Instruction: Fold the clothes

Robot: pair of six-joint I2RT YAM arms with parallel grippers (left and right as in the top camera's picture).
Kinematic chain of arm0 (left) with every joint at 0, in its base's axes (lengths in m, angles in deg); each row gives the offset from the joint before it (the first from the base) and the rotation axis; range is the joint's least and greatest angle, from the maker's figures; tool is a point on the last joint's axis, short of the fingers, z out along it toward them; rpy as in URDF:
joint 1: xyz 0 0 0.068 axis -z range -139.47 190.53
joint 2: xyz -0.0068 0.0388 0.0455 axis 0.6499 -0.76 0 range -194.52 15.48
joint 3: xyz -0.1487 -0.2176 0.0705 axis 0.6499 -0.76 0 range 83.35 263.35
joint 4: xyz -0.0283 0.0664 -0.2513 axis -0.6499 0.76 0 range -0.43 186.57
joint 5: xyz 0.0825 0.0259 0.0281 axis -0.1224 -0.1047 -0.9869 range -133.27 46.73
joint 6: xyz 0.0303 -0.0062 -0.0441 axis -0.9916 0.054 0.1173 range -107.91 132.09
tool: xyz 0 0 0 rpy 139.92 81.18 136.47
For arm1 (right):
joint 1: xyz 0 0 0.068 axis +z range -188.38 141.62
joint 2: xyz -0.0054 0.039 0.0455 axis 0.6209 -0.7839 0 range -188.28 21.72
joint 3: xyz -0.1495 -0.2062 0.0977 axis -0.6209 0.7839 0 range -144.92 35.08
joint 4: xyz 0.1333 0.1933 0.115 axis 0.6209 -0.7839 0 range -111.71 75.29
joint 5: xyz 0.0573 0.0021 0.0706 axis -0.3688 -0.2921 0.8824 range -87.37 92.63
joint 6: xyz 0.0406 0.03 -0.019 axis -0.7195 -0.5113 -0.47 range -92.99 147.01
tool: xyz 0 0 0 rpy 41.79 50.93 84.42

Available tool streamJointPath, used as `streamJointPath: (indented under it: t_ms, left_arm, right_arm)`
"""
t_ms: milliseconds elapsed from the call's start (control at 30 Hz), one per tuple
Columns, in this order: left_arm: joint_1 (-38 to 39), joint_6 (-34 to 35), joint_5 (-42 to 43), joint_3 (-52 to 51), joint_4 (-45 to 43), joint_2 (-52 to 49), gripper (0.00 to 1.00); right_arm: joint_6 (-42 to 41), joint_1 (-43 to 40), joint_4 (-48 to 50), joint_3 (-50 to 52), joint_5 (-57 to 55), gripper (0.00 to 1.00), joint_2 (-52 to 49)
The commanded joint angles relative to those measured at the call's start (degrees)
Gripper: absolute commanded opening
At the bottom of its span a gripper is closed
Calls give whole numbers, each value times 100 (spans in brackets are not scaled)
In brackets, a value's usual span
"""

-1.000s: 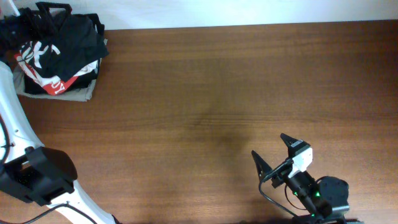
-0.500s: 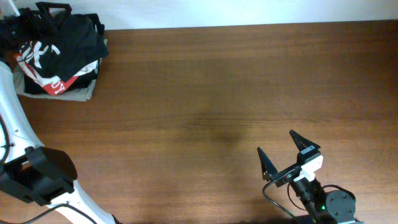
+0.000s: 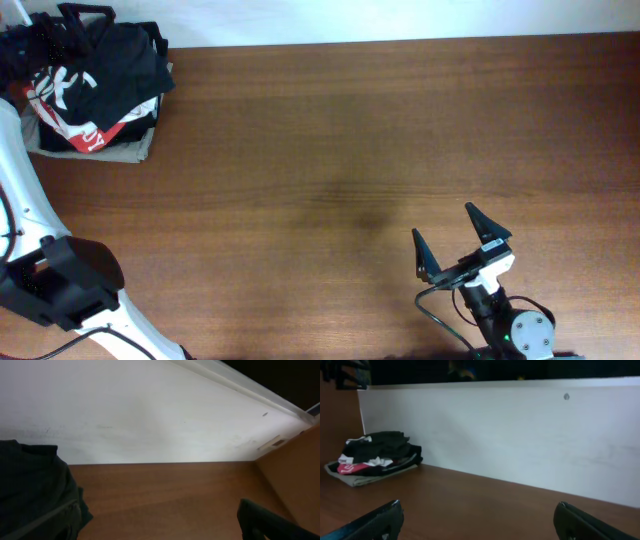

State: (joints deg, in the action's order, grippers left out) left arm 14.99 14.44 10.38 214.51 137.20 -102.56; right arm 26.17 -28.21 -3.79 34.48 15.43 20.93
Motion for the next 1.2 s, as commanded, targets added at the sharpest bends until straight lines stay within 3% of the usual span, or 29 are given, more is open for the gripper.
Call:
streamJointPath:
  t_ms: [0,300,1167]
  left_arm:
    - [-42,-68,98,15,2,103,99]
    - [-39,-68,98,15,2,103,99]
    - [-42,-70,98,15,2,103,99]
  right_arm:
    - [24,105,-15,28,-455,99,61]
    - [63,107,-1484,28,-474,99,61]
    - [61,105,-1478,28,-511,99,61]
